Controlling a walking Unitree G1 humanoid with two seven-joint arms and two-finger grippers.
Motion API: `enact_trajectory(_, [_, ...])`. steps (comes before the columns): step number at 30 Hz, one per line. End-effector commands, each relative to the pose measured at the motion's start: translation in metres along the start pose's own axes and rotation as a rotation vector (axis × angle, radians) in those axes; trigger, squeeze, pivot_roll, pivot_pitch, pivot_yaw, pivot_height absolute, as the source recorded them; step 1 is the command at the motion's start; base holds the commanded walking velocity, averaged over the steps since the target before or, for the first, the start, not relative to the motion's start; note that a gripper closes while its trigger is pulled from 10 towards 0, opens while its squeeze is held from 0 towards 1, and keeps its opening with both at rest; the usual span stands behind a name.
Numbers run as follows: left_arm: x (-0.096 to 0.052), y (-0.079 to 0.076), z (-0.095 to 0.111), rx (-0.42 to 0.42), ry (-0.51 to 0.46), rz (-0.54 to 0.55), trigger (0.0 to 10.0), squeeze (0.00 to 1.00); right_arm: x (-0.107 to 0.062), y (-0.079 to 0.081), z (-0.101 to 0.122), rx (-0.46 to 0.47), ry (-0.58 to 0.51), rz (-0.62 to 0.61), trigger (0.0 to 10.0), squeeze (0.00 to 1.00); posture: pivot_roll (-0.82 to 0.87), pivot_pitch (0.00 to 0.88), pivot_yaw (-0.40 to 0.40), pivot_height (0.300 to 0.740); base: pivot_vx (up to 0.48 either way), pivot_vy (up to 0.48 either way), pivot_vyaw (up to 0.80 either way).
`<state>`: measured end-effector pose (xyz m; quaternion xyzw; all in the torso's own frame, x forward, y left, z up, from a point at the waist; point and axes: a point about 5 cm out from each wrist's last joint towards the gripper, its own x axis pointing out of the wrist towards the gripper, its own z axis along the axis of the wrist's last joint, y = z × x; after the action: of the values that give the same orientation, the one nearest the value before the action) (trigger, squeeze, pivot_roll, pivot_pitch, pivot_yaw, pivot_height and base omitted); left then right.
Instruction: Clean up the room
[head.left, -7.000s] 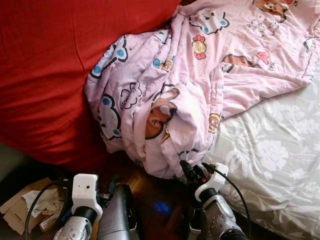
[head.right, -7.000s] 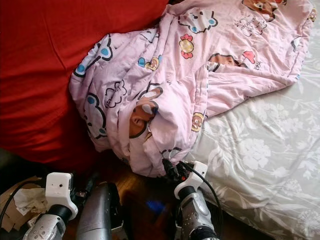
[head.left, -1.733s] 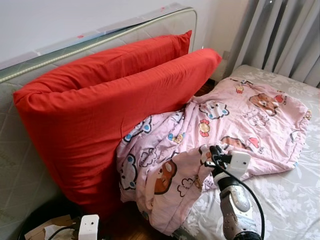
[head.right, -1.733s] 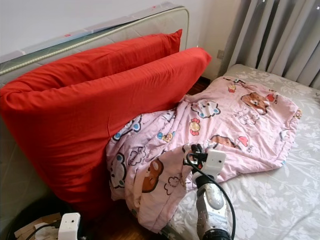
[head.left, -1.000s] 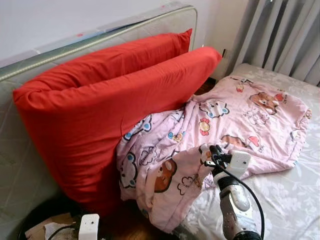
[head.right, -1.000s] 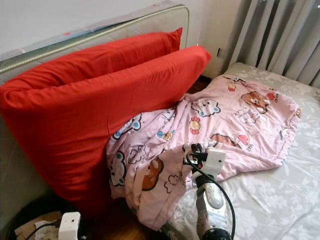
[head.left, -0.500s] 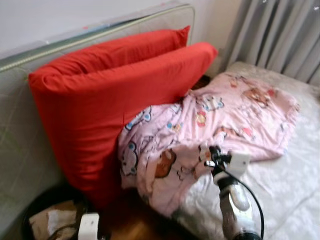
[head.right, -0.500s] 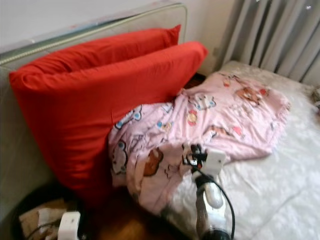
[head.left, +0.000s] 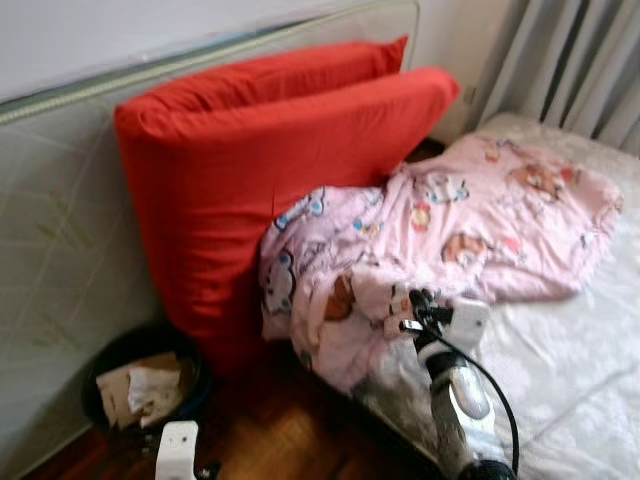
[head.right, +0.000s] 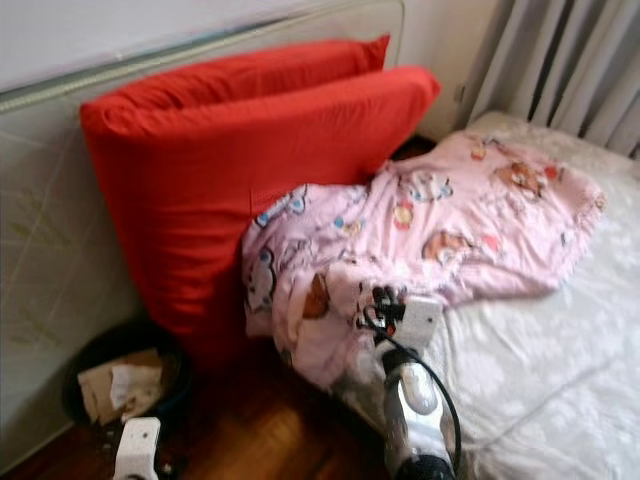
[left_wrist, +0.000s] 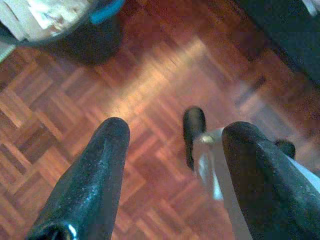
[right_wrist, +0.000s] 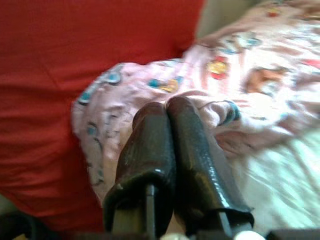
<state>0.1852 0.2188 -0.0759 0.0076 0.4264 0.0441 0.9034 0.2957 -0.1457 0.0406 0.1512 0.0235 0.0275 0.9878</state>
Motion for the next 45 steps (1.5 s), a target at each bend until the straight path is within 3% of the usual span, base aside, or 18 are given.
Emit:
enact_trajectory(1, [-0.002,0.001,-0.008,0.000,0.028,-0.001,10.0,0.00,0.002,0.001,0.004,-0.003,-0.023,-0.005,10.0,0.00,-0.01,0.033,-0.021,0.740,-0.300,0.000,0.00])
enact_trajectory(18, [-0.002,0.001,-0.009,0.010,0.032,-0.005,10.0,0.00,0.001,0.001,0.005,-0.010,-0.028,-0.004,10.0,0.00,-0.01,0.031,-0.021,0.740,-0.300,0.000,0.00])
enact_trajectory(25, [-0.002,0.001,-0.009,0.018,0.039,-0.011,10.0,0.00,0.001,0.002,0.003,-0.010,-0.022,-0.005,10.0,0.00,-0.01,0.025,-0.020,0.740,0.000,0.000,0.00])
enact_trajectory(45, [-0.002,0.000,-0.009,0.059,0.052,-0.040,10.0,0.00,-0.007,-0.007,-0.019,-0.045,0.135,-0.026,10.0,0.00,-0.01,0.035,-0.020,0.740,0.000,0.000,0.00])
